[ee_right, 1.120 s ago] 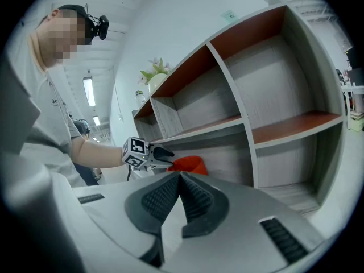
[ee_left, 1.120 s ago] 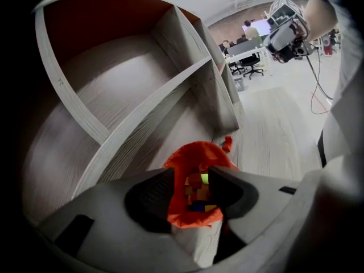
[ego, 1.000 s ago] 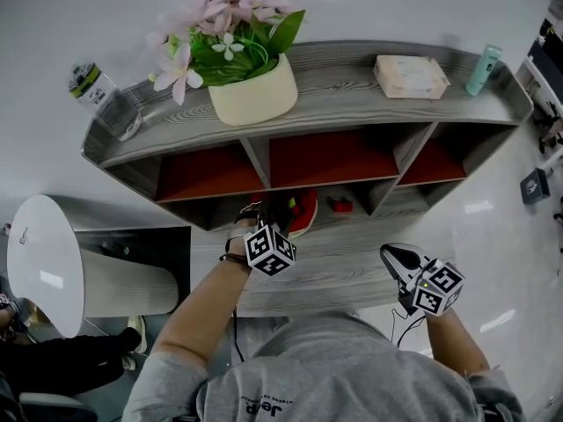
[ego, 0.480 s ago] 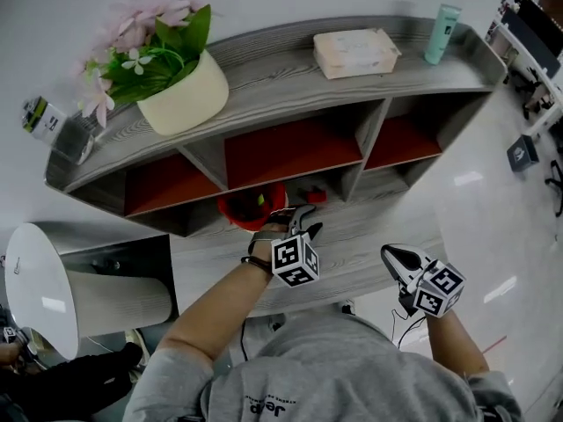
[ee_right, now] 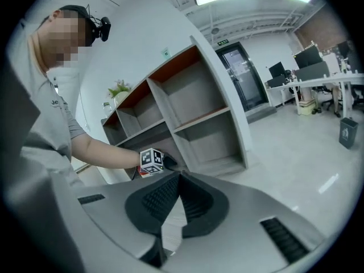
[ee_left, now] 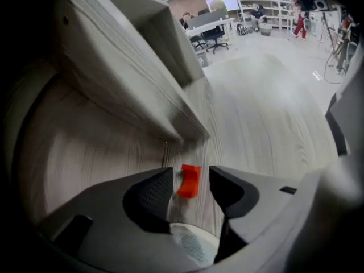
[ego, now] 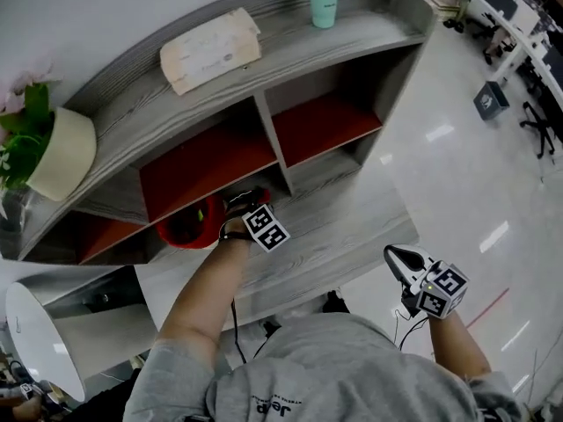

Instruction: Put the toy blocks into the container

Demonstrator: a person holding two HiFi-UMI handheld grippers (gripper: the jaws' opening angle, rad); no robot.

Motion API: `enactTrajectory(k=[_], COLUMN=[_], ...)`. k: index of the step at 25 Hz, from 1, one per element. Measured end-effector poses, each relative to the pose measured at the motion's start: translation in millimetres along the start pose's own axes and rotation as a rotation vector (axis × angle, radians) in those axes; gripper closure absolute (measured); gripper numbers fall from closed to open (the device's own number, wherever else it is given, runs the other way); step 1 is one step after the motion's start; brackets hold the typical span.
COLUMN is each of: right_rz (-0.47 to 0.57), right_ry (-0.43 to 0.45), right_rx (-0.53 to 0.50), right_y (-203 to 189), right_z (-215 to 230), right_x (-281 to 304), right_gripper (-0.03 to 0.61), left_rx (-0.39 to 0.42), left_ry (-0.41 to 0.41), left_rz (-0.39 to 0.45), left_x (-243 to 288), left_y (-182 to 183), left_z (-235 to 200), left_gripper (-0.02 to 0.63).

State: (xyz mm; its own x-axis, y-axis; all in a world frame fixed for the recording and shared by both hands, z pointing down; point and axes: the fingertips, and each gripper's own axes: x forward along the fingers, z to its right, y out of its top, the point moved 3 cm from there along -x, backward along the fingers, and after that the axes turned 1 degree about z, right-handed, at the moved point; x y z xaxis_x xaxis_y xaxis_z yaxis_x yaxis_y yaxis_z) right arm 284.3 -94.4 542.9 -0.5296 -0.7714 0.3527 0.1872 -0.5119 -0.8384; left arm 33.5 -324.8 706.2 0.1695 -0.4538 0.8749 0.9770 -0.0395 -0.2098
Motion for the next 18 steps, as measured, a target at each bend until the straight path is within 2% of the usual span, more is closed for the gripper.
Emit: enactTrajectory(k=[5, 11, 14, 16, 17, 18], right_rz=[-0.009, -0.026, -0.035, -0.04, -0.043, -0.046], right_ry=[-0.043, -0.059, -0.057, -0.055, -0.053, -0.051], right_rx=[0.032, 0.059, 0.066, 0.069, 0.069, 0.067], right_y=[-12, -22, -27, -30, -31, -31], right_z=[30, 48, 50, 50, 49, 49], right_x=[-20, -25, -23, -21, -20, -19], right_gripper=[0.56, 0.56, 0.56, 0.56, 0.56, 0.56], left_rx=[-0.042, -0.042, -0.041, -0.027, -0.023, -0.025], left_ry=[-0.068, -0.132, -0.186, -0.197, -0.191, -0.183], left_rz=[-0.098, -0.153, -0.164, -0.154, -0.143, -0.131], left_x=[42, 67, 70, 69, 69, 68], left_y=[-9, -10, -9, -7, -5, -3], left_z=[-2, 1, 4, 6, 7, 9], left_gripper=[0.296, 0.295, 0.323, 0.38, 0.438, 0.44])
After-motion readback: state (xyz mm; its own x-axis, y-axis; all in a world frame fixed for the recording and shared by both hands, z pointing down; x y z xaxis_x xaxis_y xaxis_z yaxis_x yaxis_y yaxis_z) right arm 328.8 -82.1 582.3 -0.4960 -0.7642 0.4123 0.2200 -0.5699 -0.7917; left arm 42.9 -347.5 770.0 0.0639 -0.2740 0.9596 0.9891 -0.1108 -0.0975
